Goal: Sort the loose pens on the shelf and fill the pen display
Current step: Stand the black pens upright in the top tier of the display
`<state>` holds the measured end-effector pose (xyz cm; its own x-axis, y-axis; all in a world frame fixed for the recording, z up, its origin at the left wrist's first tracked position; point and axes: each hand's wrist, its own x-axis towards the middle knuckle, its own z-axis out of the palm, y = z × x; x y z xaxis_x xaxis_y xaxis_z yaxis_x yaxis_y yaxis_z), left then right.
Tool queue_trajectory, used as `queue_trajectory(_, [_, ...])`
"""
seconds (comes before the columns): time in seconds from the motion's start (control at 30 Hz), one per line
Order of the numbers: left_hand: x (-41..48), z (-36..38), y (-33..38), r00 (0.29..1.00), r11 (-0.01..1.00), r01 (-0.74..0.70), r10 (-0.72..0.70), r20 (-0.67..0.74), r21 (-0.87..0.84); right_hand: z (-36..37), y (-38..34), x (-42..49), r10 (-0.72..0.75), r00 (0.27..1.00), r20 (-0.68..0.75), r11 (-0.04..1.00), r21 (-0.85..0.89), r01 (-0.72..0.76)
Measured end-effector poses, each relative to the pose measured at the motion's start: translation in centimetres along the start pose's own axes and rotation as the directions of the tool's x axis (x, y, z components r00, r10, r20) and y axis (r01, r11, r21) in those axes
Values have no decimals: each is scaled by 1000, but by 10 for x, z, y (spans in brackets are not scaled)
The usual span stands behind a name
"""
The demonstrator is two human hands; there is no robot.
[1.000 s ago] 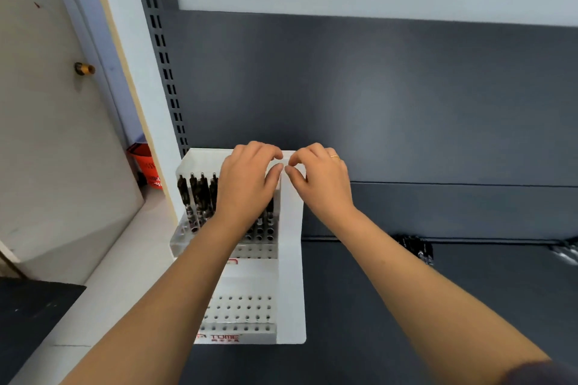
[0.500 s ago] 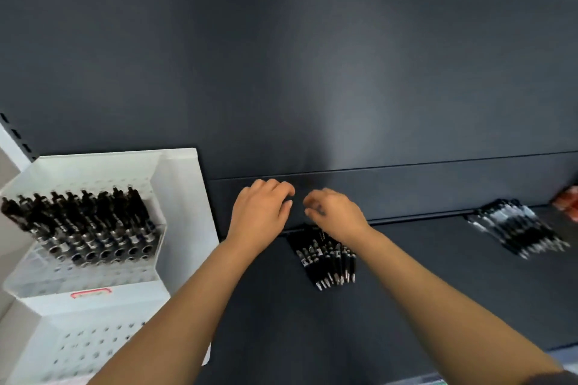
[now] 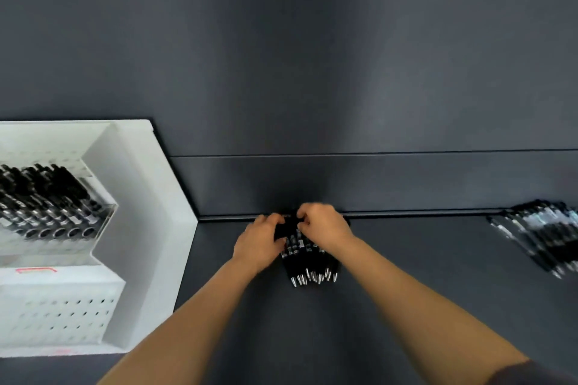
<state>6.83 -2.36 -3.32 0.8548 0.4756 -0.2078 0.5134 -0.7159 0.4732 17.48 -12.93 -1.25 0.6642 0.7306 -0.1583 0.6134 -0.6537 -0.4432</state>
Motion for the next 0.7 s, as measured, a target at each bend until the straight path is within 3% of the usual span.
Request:
queue_trajectory(0.17, [4, 19, -2, 986, 981, 164, -163, 13, -108, 20, -6, 14, 23, 1000, 19, 998, -59, -22])
queue_trajectory(0.33, [9, 26, 3, 976, 972, 215, -217, -6, -89, 29, -13, 23, 79, 995, 53, 992, -107, -73])
queue_trajectory(0.53, [7, 23, 3, 967, 967, 255, -254, -36, 30, 25, -12, 28, 124, 986, 114, 975, 172, -142])
queue_trajectory(0.7, [3, 21, 0, 968, 965, 250, -248, -39, 78, 17, -3, 24, 144, 988, 55, 892, 426, -154])
